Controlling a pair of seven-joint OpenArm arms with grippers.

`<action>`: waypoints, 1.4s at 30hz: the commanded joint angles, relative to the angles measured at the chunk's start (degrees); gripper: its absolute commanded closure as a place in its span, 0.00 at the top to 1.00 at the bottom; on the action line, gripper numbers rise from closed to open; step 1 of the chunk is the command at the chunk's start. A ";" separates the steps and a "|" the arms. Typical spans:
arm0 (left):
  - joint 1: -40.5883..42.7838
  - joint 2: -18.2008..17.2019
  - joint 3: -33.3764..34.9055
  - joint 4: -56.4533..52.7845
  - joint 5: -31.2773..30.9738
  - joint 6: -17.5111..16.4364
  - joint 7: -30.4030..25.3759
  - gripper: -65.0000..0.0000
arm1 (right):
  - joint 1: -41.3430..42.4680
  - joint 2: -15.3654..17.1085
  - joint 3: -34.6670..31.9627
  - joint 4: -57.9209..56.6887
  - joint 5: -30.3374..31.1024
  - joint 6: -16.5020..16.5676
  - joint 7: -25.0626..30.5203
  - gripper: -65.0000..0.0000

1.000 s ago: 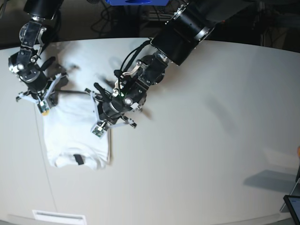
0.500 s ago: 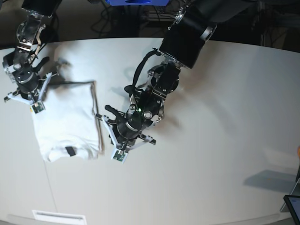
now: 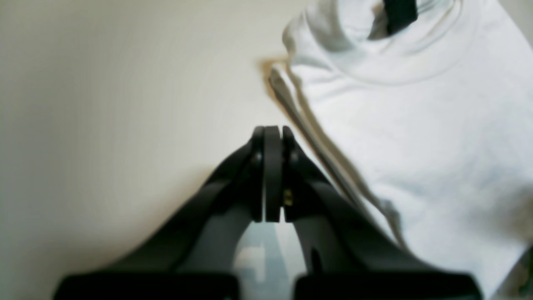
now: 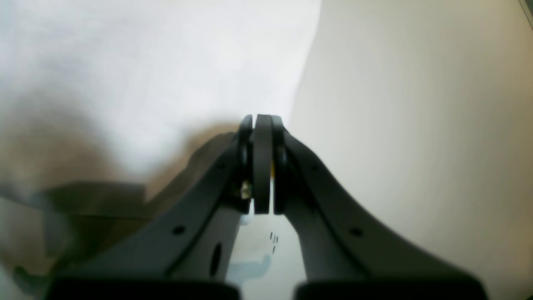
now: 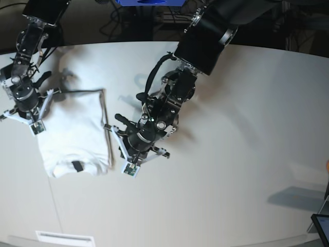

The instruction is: Fold the T-shirt properly

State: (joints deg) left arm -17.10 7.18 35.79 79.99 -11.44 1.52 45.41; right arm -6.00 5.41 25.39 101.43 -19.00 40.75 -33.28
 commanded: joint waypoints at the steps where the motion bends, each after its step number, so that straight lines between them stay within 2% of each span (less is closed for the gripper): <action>1: -0.26 -0.37 -0.05 4.01 -0.12 -0.24 -2.29 0.00 | 1.56 0.88 2.00 2.09 0.59 -0.75 2.55 0.00; 6: 5.98 -5.64 -0.05 12.37 -0.12 -0.24 -15.65 0.00 | 2.26 -1.76 7.27 2.00 1.55 -0.75 14.42 0.00; 8: 8.62 -8.37 -0.05 12.54 0.41 -0.24 -21.63 0.00 | 1.47 -2.11 7.62 1.21 4.28 -0.75 18.82 0.00; 12: 15.04 -13.38 -0.58 12.81 8.50 -0.24 -32.79 0.00 | -0.64 -2.02 13.16 -1.95 17.38 -0.75 25.15 0.00; 14: 19.26 -14.87 -3.75 13.95 13.60 -0.24 -36.66 0.00 | -1.25 -2.02 18.26 -4.24 24.24 -0.75 27.26 0.00; 16: 24.80 -15.58 -9.11 17.03 16.50 -0.24 -38.95 0.00 | -2.57 -0.88 21.78 -5.47 25.91 -0.75 28.31 0.00; 20: 34.03 -20.06 -17.11 26.26 16.85 -0.51 -39.30 0.00 | -8.11 1.58 23.62 -5.30 25.99 -0.75 28.49 0.00; 24: 42.11 -26.56 -19.04 33.29 16.85 -0.51 -39.12 0.00 | -13.74 2.72 26.44 -3.80 25.99 -0.75 28.49 0.00; 27: 47.65 -29.55 -19.04 35.22 17.20 -0.51 -39.30 0.00 | -17.96 2.28 28.11 -1.78 25.99 -0.75 28.49 0.00; 35: 61.72 -29.99 -19.13 35.31 17.38 -0.51 -39.74 0.00 | -30.97 -0.71 28.99 -0.99 25.91 -0.75 28.49 0.00; 39: 68.58 -29.99 -19.13 35.66 17.46 -0.42 -39.74 0.00 | -36.15 -3.96 28.90 -0.90 25.82 -0.75 28.13 0.00; 42: 72.80 -29.91 -19.04 34.96 17.46 -0.33 -39.21 0.00 | -38.79 -4.22 28.99 -3.10 24.50 -0.75 27.08 0.00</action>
State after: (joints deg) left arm 55.20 -22.46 16.84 114.15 5.87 0.62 7.64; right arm -44.14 0.27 53.63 97.86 5.28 40.60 -6.90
